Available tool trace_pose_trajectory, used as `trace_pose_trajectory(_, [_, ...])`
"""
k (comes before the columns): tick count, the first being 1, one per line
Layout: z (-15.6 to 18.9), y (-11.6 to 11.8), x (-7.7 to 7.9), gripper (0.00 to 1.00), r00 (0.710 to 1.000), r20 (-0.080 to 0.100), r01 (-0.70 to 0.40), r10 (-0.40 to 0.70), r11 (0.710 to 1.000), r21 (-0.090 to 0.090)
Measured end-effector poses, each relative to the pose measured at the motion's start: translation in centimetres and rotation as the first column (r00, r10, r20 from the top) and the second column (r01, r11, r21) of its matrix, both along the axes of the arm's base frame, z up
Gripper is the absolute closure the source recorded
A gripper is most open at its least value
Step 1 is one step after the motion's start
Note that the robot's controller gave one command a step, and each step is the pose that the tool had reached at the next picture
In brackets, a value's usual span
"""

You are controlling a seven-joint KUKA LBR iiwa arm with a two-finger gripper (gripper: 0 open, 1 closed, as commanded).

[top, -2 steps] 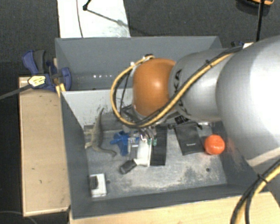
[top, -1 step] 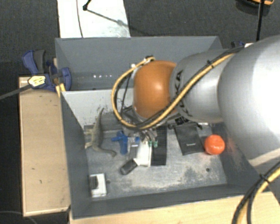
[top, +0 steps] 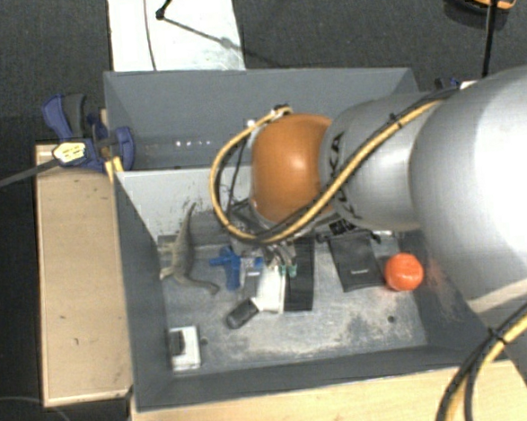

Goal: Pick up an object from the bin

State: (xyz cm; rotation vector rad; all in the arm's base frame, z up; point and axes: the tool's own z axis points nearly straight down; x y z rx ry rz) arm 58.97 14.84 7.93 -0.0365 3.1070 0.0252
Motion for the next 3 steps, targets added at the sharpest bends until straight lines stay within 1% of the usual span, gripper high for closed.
trace_pose_trajectory(1, [3.5, 0.0, -0.5, 1.0, 1.0, -0.011, 0.013, -0.013, 1.0, -0.002])
trace_pose_trajectory(2, [10.2, 0.6, -0.6, 1.0, 1.0, -0.005, 0.009, -0.009, 1.0, -0.001])
trace_pose_trajectory(3, [16.4, -0.1, 0.0, 1.0, 0.999, -0.007, -0.051, 0.051, 0.999, -0.003])
